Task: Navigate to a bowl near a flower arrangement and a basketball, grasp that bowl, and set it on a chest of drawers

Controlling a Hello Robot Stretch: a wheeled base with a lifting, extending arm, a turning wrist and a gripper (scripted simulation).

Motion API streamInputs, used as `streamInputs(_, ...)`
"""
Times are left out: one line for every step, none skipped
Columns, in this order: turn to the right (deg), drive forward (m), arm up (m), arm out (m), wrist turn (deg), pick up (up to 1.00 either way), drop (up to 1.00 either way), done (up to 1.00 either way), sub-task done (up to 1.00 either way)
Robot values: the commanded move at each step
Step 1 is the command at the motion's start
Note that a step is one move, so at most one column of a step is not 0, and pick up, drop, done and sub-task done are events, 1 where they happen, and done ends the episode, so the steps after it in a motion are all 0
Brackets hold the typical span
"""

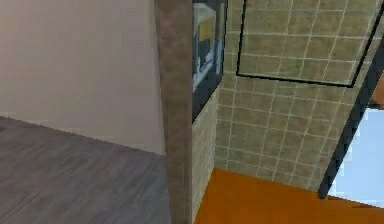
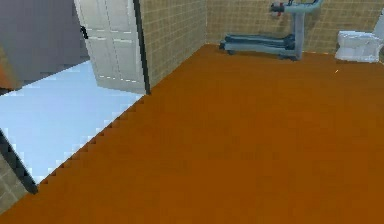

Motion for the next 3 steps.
streamInputs(0.0,0.45,0.0,0.0,0.0,0.0,0.0,0.0,0.0)
streamInputs(6.0,0.0,0.0,0.0,0.0,0.0,0.0,0.0,0.0)
streamInputs(0.0,0.05,0.0,0.0,0.0,0.0,0.0,0.0,0.0)
